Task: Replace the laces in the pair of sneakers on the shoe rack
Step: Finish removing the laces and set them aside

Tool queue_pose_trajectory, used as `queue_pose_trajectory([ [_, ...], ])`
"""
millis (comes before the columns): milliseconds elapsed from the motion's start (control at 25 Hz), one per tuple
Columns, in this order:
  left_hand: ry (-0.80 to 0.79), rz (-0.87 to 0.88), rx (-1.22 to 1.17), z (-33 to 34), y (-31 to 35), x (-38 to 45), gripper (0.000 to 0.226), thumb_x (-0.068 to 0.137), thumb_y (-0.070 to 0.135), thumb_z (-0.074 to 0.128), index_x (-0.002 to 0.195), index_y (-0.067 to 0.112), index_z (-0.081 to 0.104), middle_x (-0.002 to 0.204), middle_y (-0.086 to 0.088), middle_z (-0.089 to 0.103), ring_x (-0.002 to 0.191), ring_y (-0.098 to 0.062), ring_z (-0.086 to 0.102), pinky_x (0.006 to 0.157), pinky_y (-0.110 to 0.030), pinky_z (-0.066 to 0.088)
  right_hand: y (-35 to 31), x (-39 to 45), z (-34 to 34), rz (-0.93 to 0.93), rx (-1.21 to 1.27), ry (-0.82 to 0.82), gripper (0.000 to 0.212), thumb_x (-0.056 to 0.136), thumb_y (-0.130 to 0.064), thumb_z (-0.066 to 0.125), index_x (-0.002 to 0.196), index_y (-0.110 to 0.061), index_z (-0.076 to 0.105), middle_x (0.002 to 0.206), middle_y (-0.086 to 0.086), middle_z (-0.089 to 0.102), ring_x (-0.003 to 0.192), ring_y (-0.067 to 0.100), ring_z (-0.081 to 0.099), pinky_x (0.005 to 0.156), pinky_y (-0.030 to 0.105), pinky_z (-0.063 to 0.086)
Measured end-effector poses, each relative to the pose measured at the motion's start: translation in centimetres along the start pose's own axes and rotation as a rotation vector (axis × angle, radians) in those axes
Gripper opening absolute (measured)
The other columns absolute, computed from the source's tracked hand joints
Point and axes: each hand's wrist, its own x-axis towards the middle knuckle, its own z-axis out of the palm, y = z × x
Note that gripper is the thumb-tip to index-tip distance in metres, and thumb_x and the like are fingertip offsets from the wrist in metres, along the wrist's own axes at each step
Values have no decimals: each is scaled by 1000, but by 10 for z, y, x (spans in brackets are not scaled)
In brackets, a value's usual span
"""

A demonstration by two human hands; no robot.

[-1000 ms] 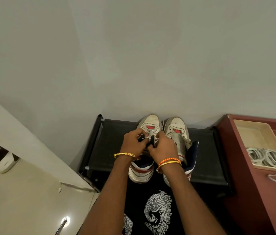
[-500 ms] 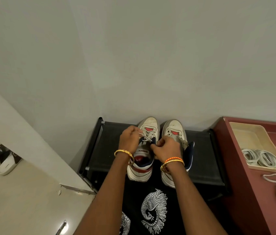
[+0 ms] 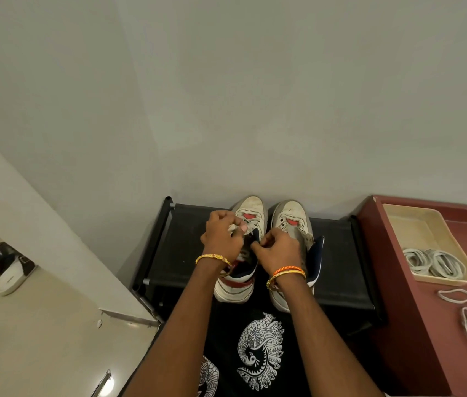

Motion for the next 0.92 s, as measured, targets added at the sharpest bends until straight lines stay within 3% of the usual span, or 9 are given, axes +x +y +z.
queue_pose_trajectory([
  [120,125,-85,-585,-20,15,-4,13,91,6,56,84,16,60,99,3,62,96,-8,60,100,-35,45,1,0,1,5,16,-9,17,75,-20,70,69,-14,55,70,6,63,71,24,62,69,33,54],
  [200,185,-145,-1112,-37,17,-3,20,95,3,46,81,14,54,91,0,70,90,-12,67,89,-28,53,3,1,2,14,43,-18,19,75,-21,70,67,-16,53,69,8,65,69,26,64,70,36,56],
  [280,267,-236,-1408,-50,12,0,21,97,3,41,82,14,51,77,-3,68,74,-18,67,72,-27,57,5,2,3,15,46,-19,18,74,-21,70,67,-16,54,69,9,66,68,26,65,70,39,57],
  [320,311,-265,-1356,-52,10,1,19,97,4,41,84,14,51,71,-3,61,65,-18,61,66,-27,55,5,2,3,13,44,-19,18,74,-22,70,68,-16,54,69,9,66,68,26,65,70,39,57],
  [400,292,-246,-872,-49,6,0,8,95,9,48,92,17,51,72,-1,49,61,-16,48,61,-25,47,6,3,3,13,49,-17,17,74,-21,70,69,-15,55,69,9,66,67,26,65,70,40,57],
  [520,37,-146,87,-29,-4,-5,38,84,32,63,119,26,48,105,0,48,101,-19,47,88,-35,42,7,2,5,-10,38,-2,14,76,-21,69,78,-13,58,75,7,66,72,24,64,73,41,56],
  [600,-86,-92,433,-20,-5,-7,60,79,42,65,132,33,40,132,-3,32,126,-24,30,106,-46,26,7,-1,8,-89,-21,35,24,79,-21,67,101,-13,59,91,7,67,83,24,64,79,38,55],
  [720,-52,-51,574,-10,-2,-5,50,82,39,65,128,31,48,138,-6,27,131,-26,24,106,-45,24,2,-3,16,-289,-284,20,44,87,-13,55,130,-19,50,126,10,51,107,29,56,83,36,51],
  [920,85,-133,473,-5,-3,-8,25,87,33,63,111,26,66,126,0,44,122,-20,32,99,-40,26,-5,2,32,-353,-551,-67,36,91,-21,51,127,-14,55,142,15,32,125,33,36,98,40,40],
])
